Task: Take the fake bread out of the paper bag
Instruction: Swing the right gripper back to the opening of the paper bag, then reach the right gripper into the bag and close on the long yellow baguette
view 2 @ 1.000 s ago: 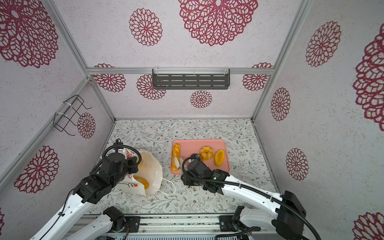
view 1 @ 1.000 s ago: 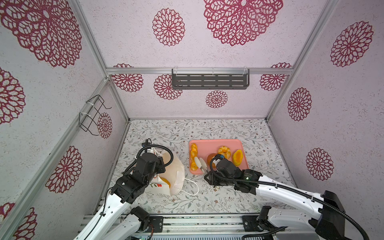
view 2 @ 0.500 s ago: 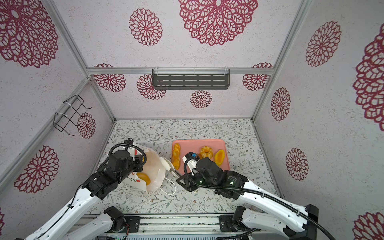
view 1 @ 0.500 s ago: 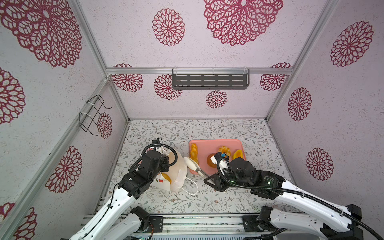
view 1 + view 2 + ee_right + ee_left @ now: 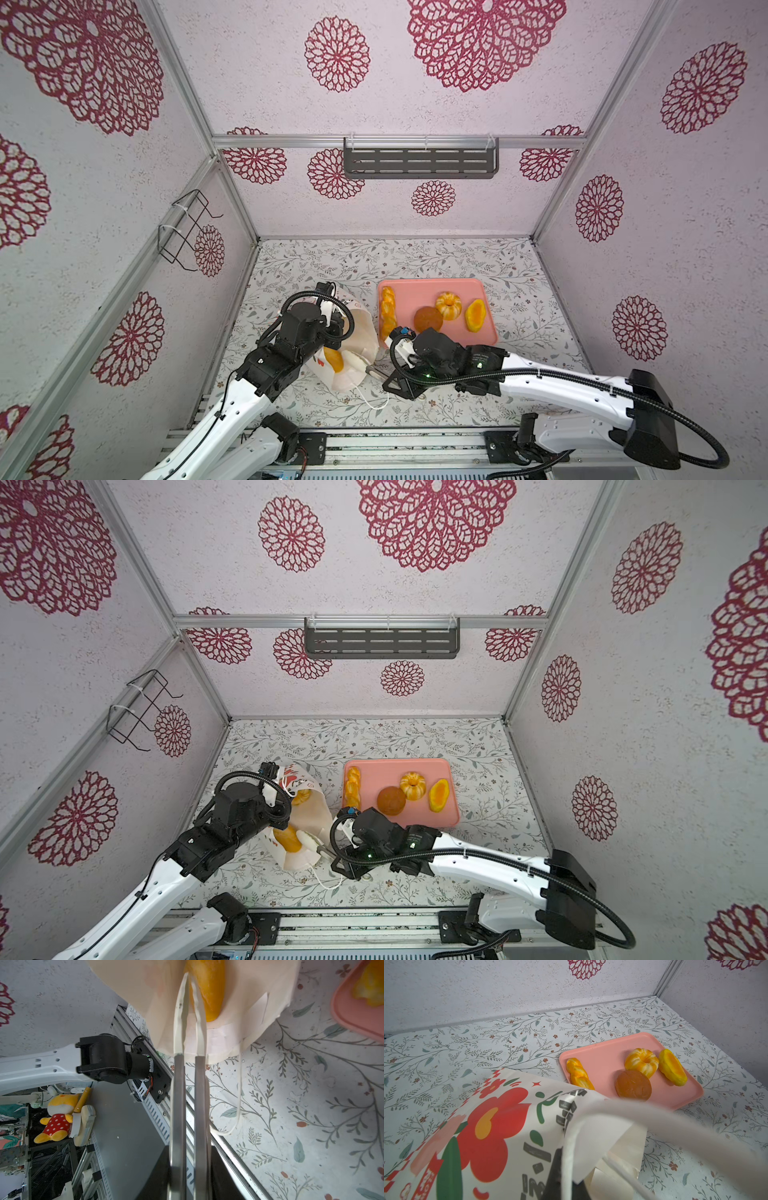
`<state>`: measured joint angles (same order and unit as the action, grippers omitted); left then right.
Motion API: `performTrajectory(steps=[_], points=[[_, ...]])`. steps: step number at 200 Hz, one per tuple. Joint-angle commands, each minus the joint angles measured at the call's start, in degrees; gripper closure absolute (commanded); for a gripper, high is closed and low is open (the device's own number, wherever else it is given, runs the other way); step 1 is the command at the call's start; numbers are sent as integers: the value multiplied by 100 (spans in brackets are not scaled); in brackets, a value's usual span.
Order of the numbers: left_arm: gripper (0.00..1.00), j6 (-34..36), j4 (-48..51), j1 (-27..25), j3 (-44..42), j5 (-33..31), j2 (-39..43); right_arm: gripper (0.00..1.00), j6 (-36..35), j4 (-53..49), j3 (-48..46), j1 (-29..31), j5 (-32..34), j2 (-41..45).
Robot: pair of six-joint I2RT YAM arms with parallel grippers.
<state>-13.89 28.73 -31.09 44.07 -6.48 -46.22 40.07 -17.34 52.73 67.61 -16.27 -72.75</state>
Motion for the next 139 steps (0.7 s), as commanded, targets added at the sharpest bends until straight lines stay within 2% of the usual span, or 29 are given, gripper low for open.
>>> performTrajectory(steps=[1,39,75,139], points=[[100,151,-230,-2,-89,237,139,71,-83,474,344,26,109,-172],[100,32,-276,-4,-162,227,166,70,248,854,404,32,386,-570],[100,-52,-409,-2,-241,242,174,67,734,1615,108,31,271,-777],[100,-53,-447,-10,-265,333,192,62,478,1378,366,-2,277,-1142]])
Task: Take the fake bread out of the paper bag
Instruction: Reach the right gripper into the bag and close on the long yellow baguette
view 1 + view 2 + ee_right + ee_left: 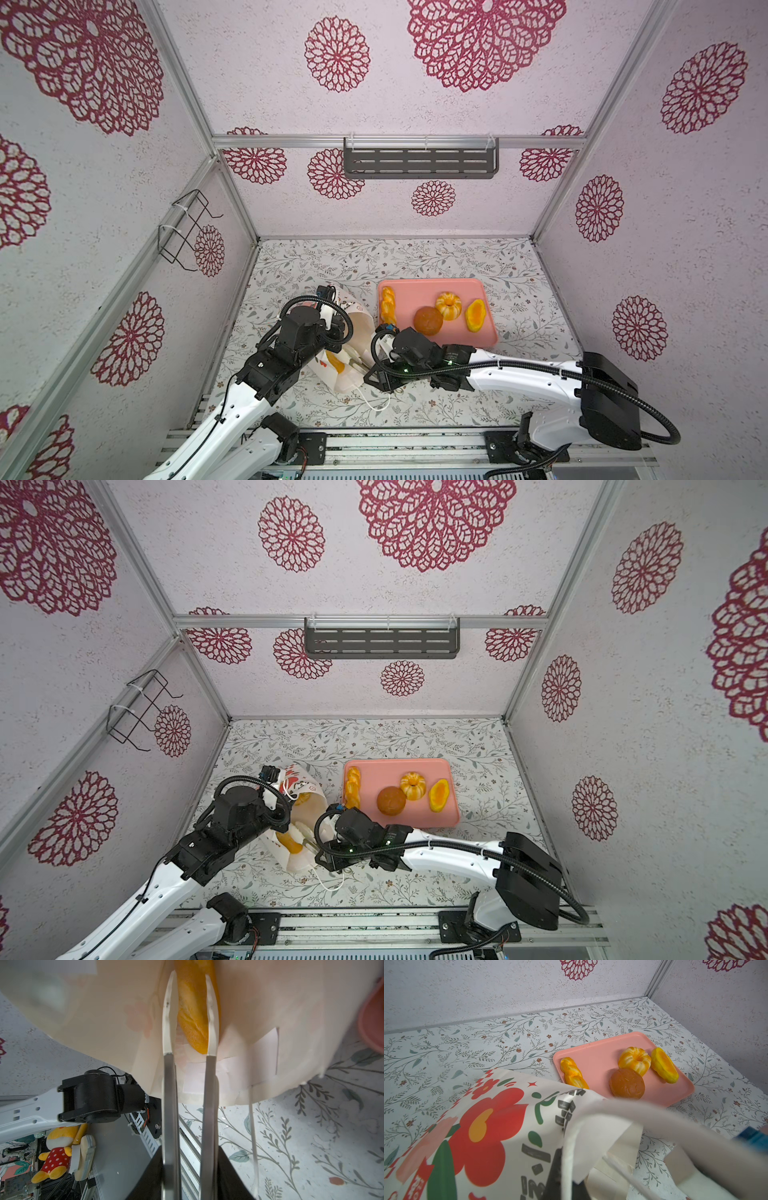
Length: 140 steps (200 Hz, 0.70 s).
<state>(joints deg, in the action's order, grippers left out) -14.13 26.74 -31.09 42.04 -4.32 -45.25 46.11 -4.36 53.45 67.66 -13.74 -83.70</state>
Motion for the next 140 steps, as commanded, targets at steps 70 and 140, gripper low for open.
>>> performTrajectory(steps=[70,140], points=[[100,-87,-275,-4,-169,53,254,57,-265,-26,448,-94,-199,-319],[100,-165,-362,-11,-229,63,271,55,-225,11,508,-156,-358,-505]])
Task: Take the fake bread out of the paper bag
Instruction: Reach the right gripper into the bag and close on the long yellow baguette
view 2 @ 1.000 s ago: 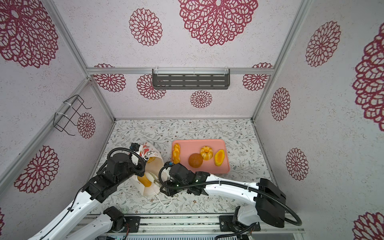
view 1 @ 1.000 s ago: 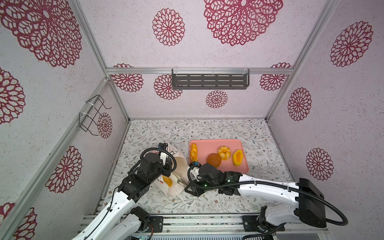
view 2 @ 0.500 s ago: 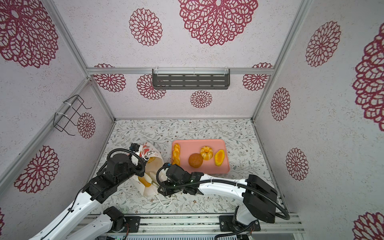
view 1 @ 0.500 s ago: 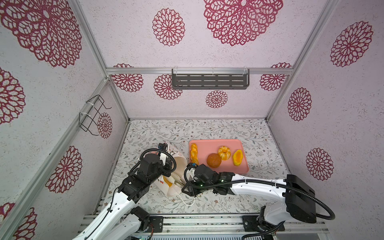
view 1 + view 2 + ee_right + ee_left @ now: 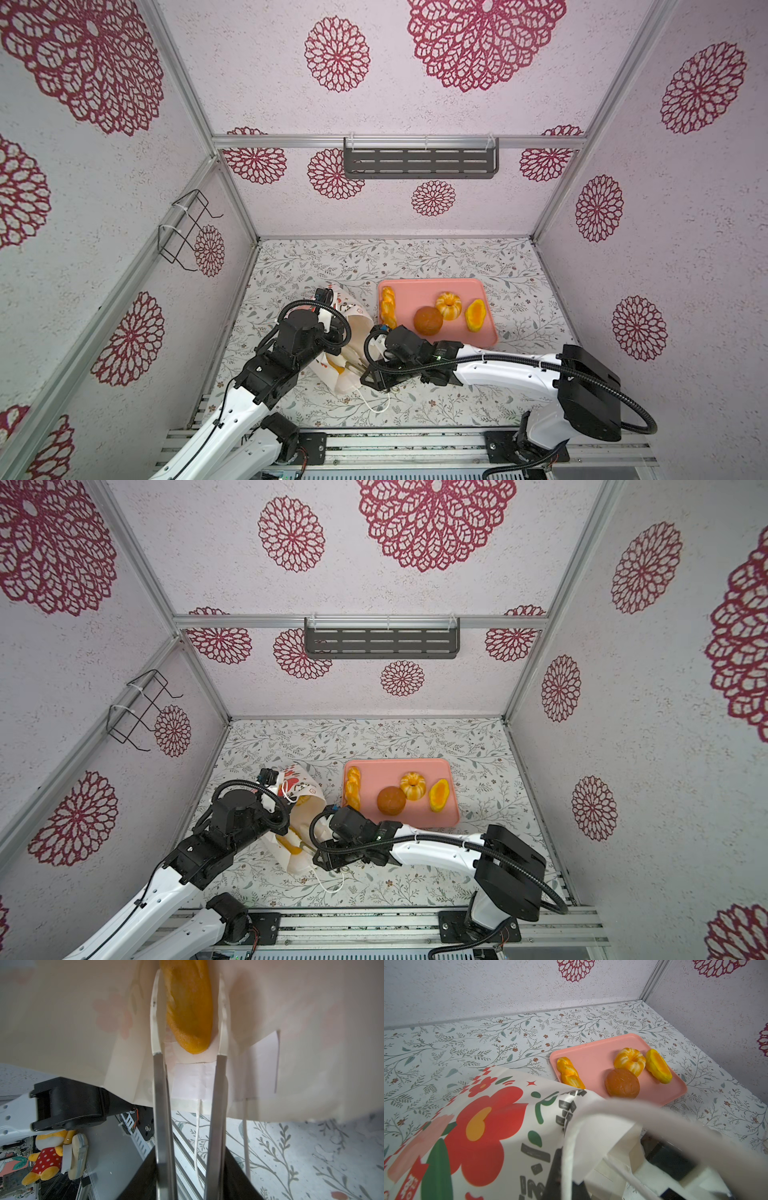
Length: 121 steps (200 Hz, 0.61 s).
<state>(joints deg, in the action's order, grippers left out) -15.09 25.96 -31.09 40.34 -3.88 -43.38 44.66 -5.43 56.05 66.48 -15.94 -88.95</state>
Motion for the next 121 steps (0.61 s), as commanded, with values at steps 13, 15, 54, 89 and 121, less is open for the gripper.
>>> performTrajectory(steps=[13,15,54,89,121], points=[[100,-89,-322,-18,-86,15,84,54,-95,69,260,-47,-197,-30],[100,-97,-331,-21,-94,13,84,54,-97,75,258,-47,-222,-45],[100,-169,-427,-165,-87,-66,-78,53,-120,106,311,-82,-435,-253],[100,-265,-659,-200,-140,-86,-110,52,-230,-203,599,-82,-313,-593],[100,-407,-747,-202,-170,-69,-95,65,-239,-334,729,-82,-169,-773]])
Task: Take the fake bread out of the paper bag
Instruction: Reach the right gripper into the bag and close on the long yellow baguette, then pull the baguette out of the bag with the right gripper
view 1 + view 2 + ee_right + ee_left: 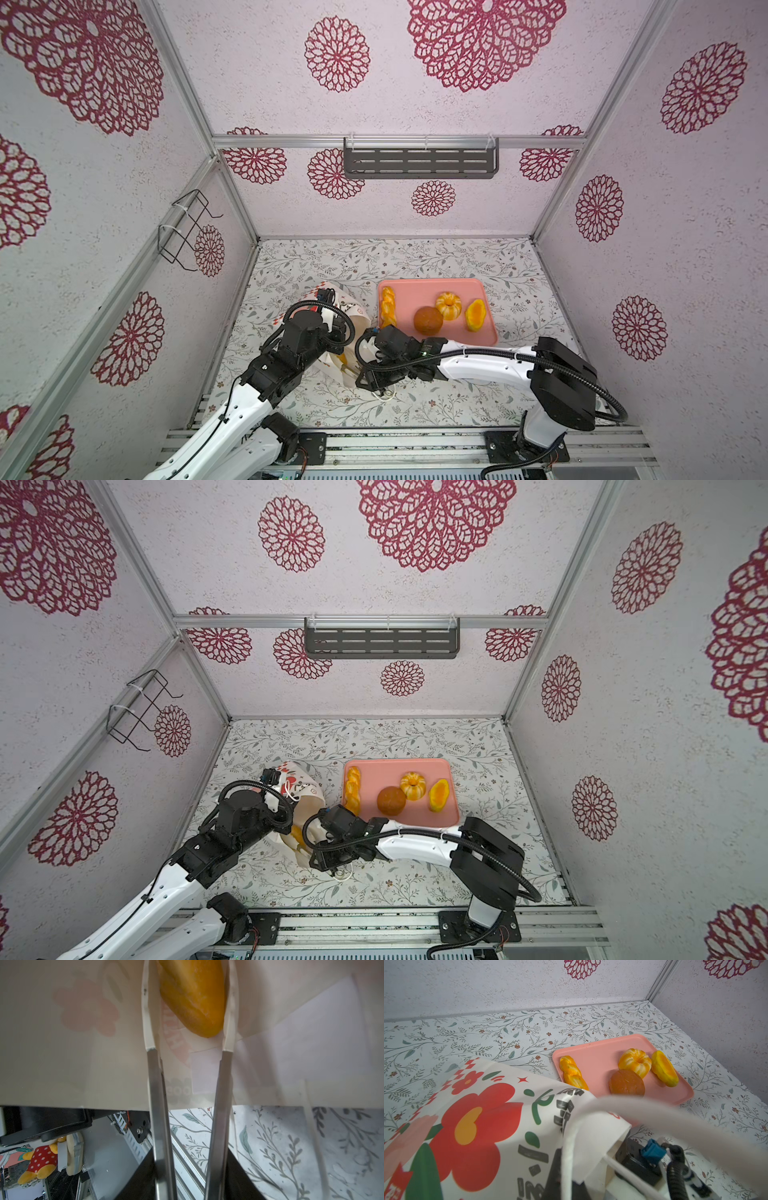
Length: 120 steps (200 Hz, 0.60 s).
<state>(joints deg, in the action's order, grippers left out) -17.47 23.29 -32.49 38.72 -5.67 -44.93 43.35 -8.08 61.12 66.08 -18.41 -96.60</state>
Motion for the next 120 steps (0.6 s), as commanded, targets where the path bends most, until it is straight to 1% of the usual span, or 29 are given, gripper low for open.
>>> performTrajectory(steps=[1,11,16,25,37,82,120], points=[[100,-173,-482,-59,-11,110,66,67,-108,-66,223,-43,77,-4],[100,-220,-515,-59,-39,110,105,82,-103,-71,218,-26,66,57],[100,-245,-526,-64,-53,106,126,88,-100,-78,203,-17,65,104],[100,-293,-552,-65,-82,93,157,94,-99,-103,169,-8,57,202],[100,-358,-595,-64,-138,59,193,100,-99,-165,100,0,62,373],[100,-705,-875,-67,-397,-47,274,100,-4,-371,-176,10,180,1041],[100,-800,-896,-96,-444,-168,274,100,42,-606,-280,40,350,1413]])
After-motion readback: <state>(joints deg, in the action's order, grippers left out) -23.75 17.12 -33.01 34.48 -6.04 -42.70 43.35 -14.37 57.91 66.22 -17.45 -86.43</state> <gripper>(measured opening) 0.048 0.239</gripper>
